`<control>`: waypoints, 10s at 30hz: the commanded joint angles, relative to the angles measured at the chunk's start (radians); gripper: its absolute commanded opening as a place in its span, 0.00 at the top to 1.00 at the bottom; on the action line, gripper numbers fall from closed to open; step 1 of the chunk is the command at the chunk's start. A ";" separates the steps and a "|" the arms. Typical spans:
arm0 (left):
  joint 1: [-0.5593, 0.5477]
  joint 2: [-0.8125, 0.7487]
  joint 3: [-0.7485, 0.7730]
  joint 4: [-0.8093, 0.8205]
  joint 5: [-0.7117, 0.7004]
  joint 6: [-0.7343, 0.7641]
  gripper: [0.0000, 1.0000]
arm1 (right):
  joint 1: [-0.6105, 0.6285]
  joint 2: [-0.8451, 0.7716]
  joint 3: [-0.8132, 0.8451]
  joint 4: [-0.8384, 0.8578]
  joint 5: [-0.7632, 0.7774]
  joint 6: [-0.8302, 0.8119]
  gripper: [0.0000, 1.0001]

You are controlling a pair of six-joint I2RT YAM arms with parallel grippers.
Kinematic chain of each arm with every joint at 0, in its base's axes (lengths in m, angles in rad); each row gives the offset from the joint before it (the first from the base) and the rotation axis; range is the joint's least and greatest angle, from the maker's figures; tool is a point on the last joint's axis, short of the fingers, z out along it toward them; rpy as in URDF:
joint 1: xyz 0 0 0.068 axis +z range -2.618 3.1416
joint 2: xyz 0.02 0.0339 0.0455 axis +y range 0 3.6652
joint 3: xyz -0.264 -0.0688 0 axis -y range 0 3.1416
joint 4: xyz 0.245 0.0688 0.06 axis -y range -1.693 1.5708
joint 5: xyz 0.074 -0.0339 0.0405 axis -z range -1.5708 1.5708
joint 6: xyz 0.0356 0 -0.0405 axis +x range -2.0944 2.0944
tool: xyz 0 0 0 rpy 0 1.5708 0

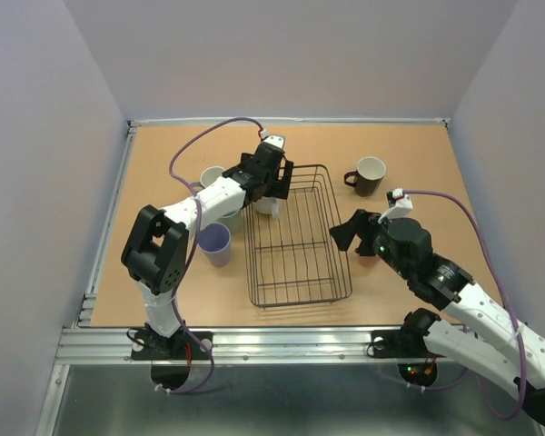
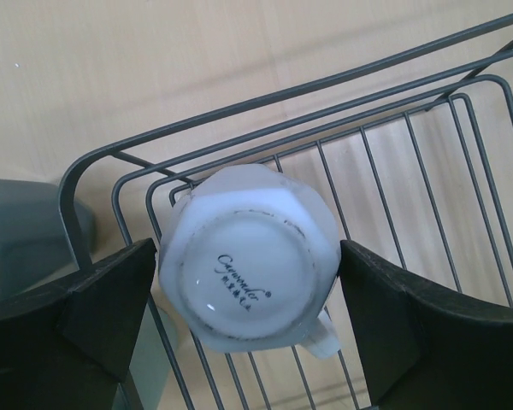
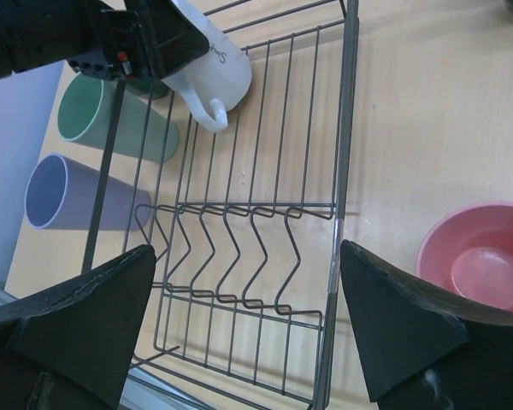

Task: Load the cups into the dish rack

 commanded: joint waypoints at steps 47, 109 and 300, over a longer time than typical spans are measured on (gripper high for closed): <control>-0.003 -0.476 -0.412 0.044 -0.118 -0.129 0.36 | 0.001 -0.117 -0.097 -0.077 0.011 0.010 0.07; 0.028 -0.963 -0.332 0.063 0.217 -0.113 1.00 | 0.001 -0.227 -0.119 0.226 -0.394 0.082 0.02; -0.195 -0.824 -0.576 -0.135 -0.224 -0.167 0.28 | -0.107 0.210 0.269 -0.001 0.127 -0.111 0.00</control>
